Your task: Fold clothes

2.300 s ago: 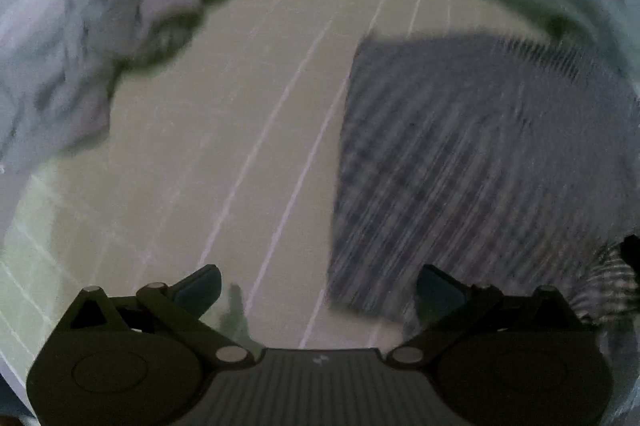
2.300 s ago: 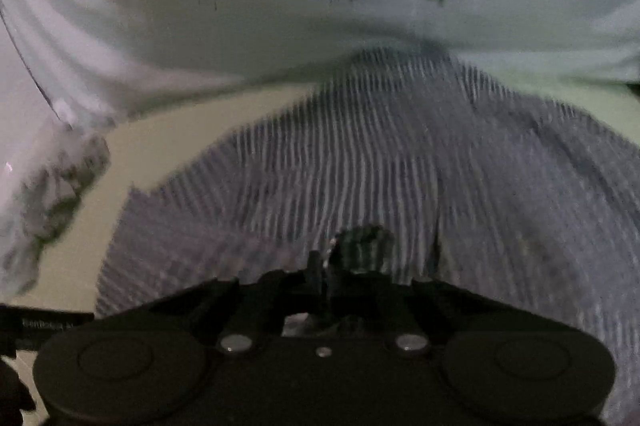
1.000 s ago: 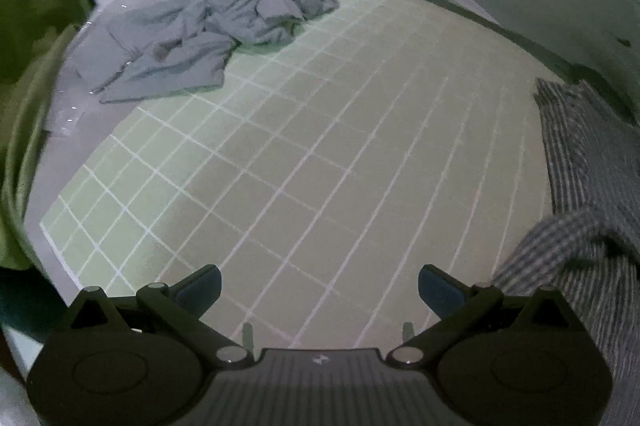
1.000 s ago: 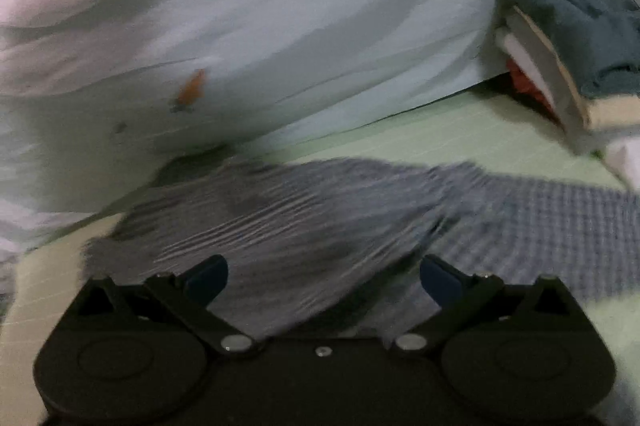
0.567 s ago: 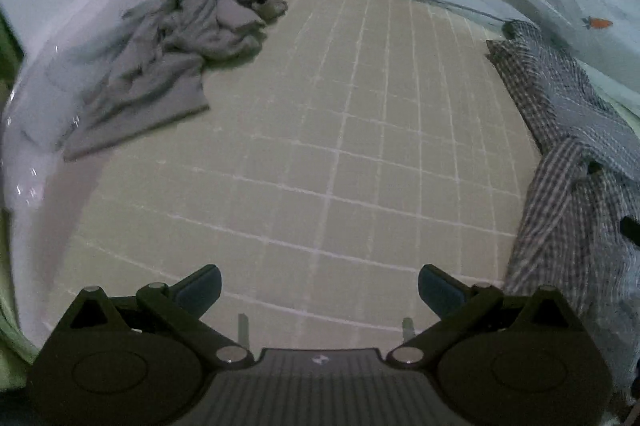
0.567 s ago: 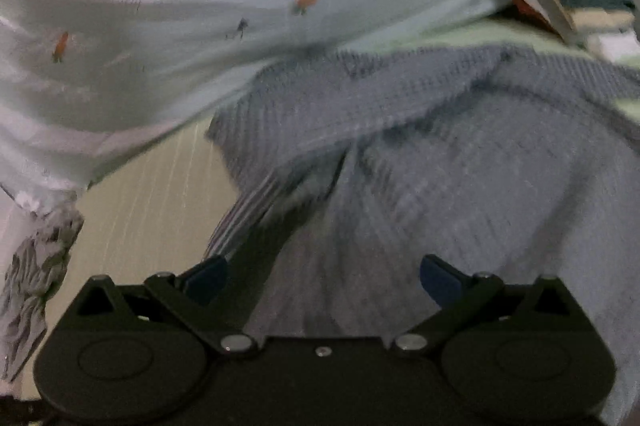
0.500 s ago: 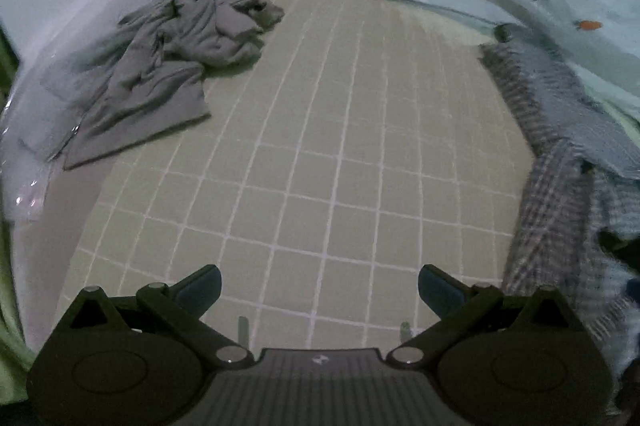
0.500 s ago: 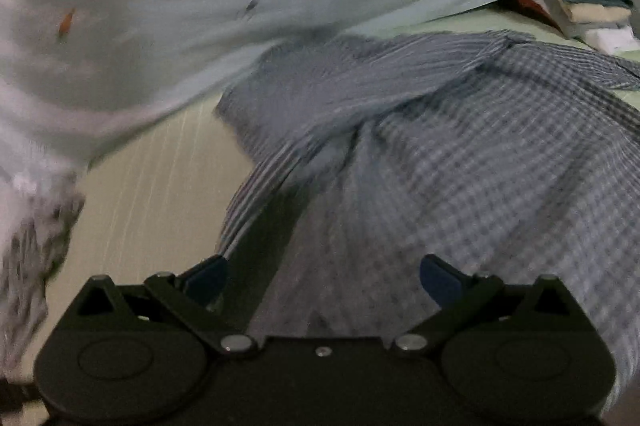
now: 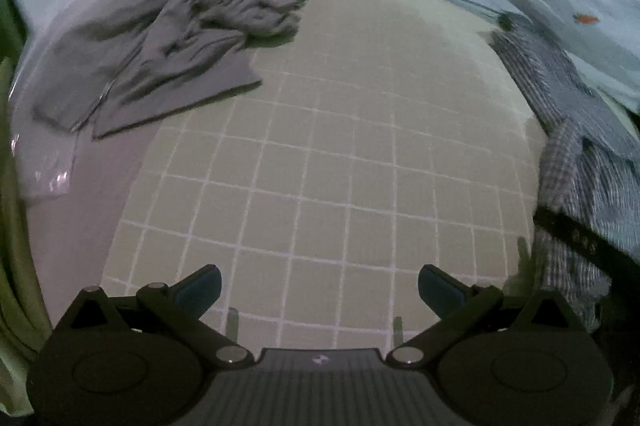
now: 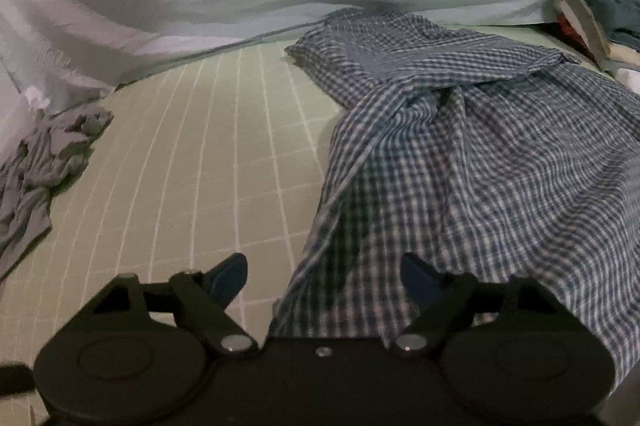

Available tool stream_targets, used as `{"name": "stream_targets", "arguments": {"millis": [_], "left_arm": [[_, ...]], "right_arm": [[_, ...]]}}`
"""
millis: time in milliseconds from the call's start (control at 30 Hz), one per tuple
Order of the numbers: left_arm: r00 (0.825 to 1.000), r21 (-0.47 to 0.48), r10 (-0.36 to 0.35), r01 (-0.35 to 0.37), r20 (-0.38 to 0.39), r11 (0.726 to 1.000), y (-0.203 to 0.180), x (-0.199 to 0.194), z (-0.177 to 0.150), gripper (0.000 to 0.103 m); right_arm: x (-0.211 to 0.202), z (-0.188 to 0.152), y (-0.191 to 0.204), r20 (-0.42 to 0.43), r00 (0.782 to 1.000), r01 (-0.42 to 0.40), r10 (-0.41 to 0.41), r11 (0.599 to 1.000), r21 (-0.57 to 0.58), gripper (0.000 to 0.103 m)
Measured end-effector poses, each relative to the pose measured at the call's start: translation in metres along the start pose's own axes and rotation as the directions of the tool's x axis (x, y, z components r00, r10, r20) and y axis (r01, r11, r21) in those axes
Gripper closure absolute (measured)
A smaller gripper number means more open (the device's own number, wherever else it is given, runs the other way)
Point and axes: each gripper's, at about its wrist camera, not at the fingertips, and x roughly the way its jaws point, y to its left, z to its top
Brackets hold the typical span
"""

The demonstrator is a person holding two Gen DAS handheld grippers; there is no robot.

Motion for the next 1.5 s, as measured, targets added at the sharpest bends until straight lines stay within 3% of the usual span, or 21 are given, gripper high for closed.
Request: {"name": "stream_targets", "arguments": {"millis": [67,133,233,300,367,467,667,800,933,1000,1133,1233,1367,1433,1500], "left_arm": [[1.000,-0.011,-0.009,0.009,0.013,1.000,0.000,-0.001,0.005,0.000],[0.999,-0.004,-0.027,0.027,0.030,1.000,-0.004,-0.002,0.008,0.000],[0.998,0.007,-0.050,0.049,0.031,0.999,-0.013,0.000,0.007,0.000],[0.998,0.013,-0.057,0.057,0.026,0.998,-0.019,0.004,0.006,0.000],[0.998,0.016,-0.064,0.064,0.026,0.998,-0.026,0.007,0.007,0.000],[0.996,0.014,-0.087,0.086,0.033,0.996,-0.040,0.010,0.010,0.000],[0.989,0.037,-0.147,0.146,0.023,0.989,-0.090,0.014,0.007,0.000],[0.985,0.065,-0.174,0.172,0.014,0.983,-0.125,0.016,0.001,0.000],[0.987,0.041,-0.160,0.159,0.013,0.986,-0.153,0.018,-0.007,0.000],[0.989,0.023,-0.148,0.147,0.006,0.989,-0.166,0.021,-0.011,0.000],[0.994,-0.023,-0.107,0.107,-0.008,0.994,-0.183,0.024,-0.017,0.000],[0.997,-0.074,-0.074,0.073,-0.002,0.995,-0.190,0.025,-0.018,0.000],[0.999,-0.159,-0.034,0.035,0.008,0.987,-0.201,0.032,-0.014,0.000],[1.000,-0.188,-0.015,0.018,0.020,0.982,-0.209,0.034,-0.011,0.000],[1.000,-0.215,0.001,0.006,0.032,0.977,-0.216,0.037,-0.007,0.000]], "right_arm": [[0.000,-0.002,0.000,0.002,1.000,0.000,0.000,1.000,-0.029,0.021],[0.003,-0.001,-0.005,-0.012,1.000,-0.004,0.004,0.999,-0.039,0.031],[0.011,-0.002,-0.015,-0.047,0.998,-0.037,0.036,0.999,-0.023,0.060],[0.011,-0.003,-0.023,-0.051,0.995,-0.085,0.084,0.996,-0.007,0.086],[0.007,-0.001,-0.033,-0.041,0.987,-0.158,0.158,0.987,0.017,0.102],[-0.012,0.008,-0.050,0.001,0.969,-0.247,0.247,0.969,0.019,0.102],[-0.053,0.035,-0.114,0.060,0.948,-0.315,0.312,0.948,0.052,0.102],[-0.053,0.049,-0.172,0.062,0.964,-0.263,0.259,0.963,0.061,0.102],[-0.032,0.060,-0.228,0.009,0.982,-0.189,0.189,0.979,0.081,0.102],[-0.018,0.060,-0.242,-0.027,0.987,-0.158,0.160,0.986,0.047,0.101],[0.010,0.055,-0.246,-0.124,0.978,-0.171,0.167,0.985,-0.024,0.098],[0.022,0.052,-0.246,-0.187,0.965,-0.199,0.185,0.978,-0.061,0.089],[0.024,0.065,-0.267,-0.211,0.930,-0.313,0.300,0.949,-0.034,0.050],[0.018,0.080,-0.276,-0.194,0.921,-0.355,0.337,0.933,-0.064,0.040],[0.011,0.096,-0.283,-0.147,0.935,-0.339,0.322,0.933,-0.118,0.029]]}}
